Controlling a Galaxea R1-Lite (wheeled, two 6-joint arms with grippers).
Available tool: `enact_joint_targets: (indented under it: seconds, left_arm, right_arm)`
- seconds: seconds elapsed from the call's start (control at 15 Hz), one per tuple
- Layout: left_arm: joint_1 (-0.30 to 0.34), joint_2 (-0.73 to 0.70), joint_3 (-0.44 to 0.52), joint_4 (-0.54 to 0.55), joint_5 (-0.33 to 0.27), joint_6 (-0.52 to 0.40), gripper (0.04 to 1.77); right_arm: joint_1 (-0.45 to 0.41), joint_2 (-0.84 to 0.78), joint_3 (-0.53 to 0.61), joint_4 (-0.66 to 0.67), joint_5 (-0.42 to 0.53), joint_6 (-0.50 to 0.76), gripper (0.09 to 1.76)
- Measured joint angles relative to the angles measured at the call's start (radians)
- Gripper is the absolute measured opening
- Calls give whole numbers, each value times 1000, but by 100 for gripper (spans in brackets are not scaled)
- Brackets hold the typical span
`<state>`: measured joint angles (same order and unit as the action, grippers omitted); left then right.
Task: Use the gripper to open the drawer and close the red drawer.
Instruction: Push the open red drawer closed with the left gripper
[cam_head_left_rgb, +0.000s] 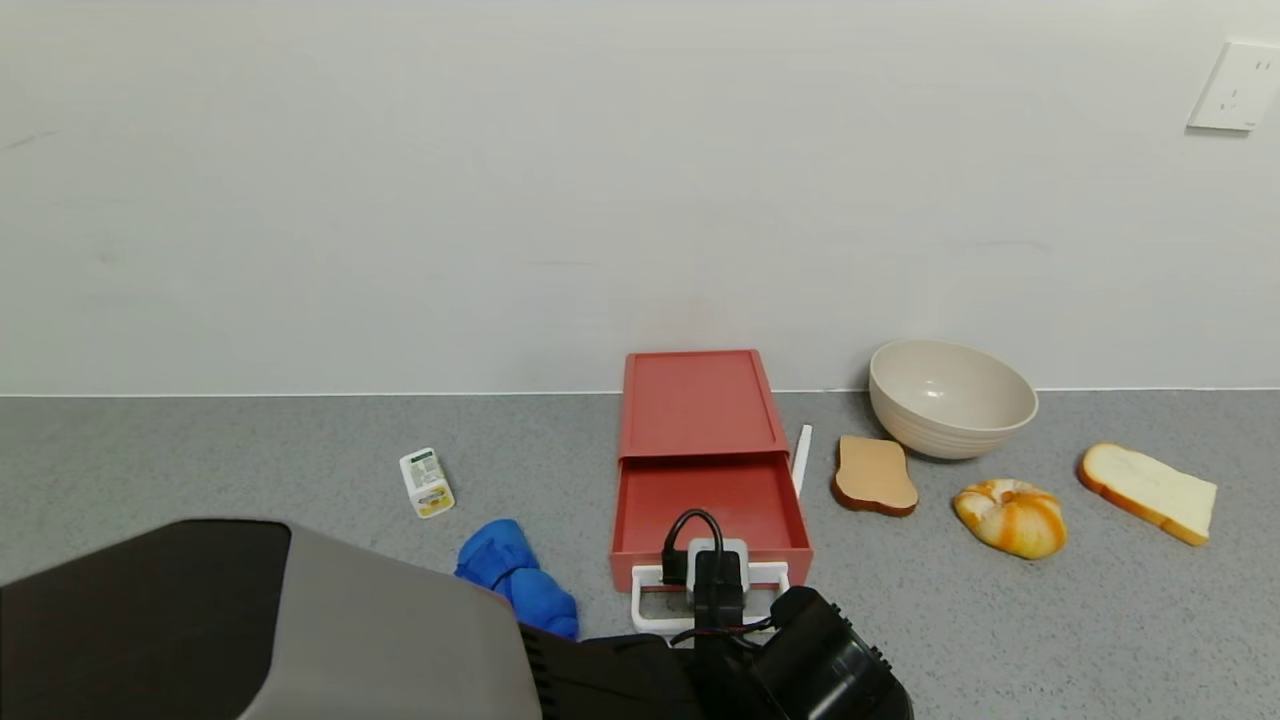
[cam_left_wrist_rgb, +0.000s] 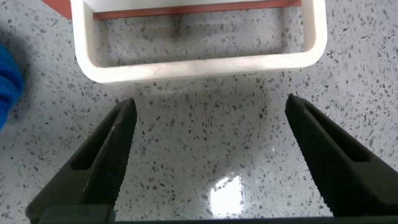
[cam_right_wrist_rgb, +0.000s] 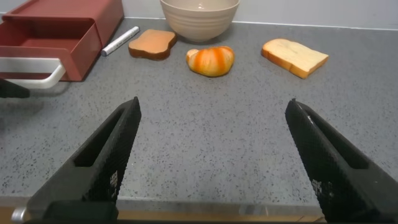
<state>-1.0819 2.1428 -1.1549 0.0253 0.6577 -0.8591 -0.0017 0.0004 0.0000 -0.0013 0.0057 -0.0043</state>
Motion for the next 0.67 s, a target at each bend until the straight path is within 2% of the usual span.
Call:
enact_joint_targets:
  seconds: [0.67]
  left_arm:
    - [31,39,-30,-5,13,17,172]
  right_arm:
    - [0,0,0,0,0,0,171]
